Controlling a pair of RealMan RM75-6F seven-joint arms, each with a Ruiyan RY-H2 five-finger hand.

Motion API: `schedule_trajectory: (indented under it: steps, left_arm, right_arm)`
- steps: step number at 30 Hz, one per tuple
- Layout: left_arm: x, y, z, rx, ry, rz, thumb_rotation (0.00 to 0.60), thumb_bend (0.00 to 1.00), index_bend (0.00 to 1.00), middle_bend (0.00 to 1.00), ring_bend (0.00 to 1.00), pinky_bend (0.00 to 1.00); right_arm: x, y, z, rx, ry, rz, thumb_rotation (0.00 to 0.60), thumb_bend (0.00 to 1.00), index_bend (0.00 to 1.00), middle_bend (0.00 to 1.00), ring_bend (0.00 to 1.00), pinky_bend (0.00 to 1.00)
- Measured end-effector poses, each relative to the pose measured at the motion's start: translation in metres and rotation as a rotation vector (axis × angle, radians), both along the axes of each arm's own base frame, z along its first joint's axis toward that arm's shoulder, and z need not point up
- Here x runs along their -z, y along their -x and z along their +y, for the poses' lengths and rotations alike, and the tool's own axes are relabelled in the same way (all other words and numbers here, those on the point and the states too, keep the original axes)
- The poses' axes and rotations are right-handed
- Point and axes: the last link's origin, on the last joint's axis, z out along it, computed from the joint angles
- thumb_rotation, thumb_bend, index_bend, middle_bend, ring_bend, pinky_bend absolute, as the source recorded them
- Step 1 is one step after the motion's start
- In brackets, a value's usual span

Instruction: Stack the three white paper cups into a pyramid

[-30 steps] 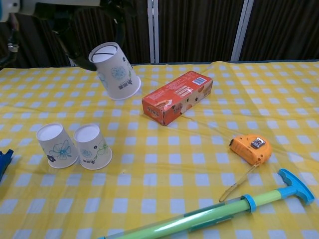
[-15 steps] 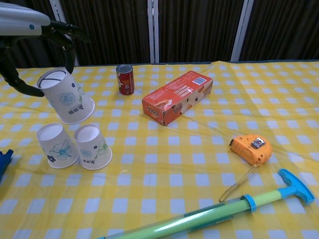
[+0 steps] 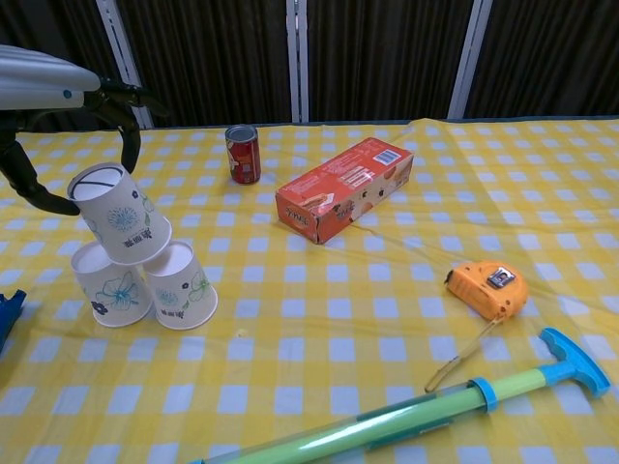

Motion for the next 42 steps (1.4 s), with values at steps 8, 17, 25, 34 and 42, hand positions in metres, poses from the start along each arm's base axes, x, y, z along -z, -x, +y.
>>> schedule_trajectory:
  steps: [8,17,25,34,42]
  left_arm:
    - [0.003,0.001,0.002,-0.022,0.006,0.029,0.6,0.26,0.41,0.0,0.0,0.0]
    - [0.007,-0.006,0.0,-0.02,0.024,0.027,0.6,0.26,0.4,0.0,0.0,0.0]
    - [0.007,-0.005,-0.002,-0.029,0.038,0.057,0.6,0.26,0.34,0.0,0.0,0.0]
    - [0.001,-0.006,-0.002,-0.039,0.028,0.049,0.6,0.25,0.07,0.0,0.0,0.0]
    - [-0.008,-0.008,-0.004,-0.032,-0.003,0.004,0.6,0.25,0.02,0.0,0.0,0.0]
  right_arm:
    - [-0.003,0.001,0.001,-0.002,0.005,-0.008,0.6,0.17,0.1,0.0,0.0,0.0]
    - [-0.004,0.001,0.002,-0.005,0.006,-0.01,0.6,0.17,0.1,0.0,0.0,0.0]
    - [-0.005,0.002,0.003,-0.006,0.011,-0.015,0.6,0.17,0.09,0.0,0.0,0.0]
    - [-0.004,0.001,0.004,-0.008,0.009,-0.01,0.6,0.17,0.09,0.0,0.0,0.0]
    - [-0.005,0.003,0.003,0.0,0.016,-0.001,0.6,0.17,0.08,0.0,0.0,0.0]
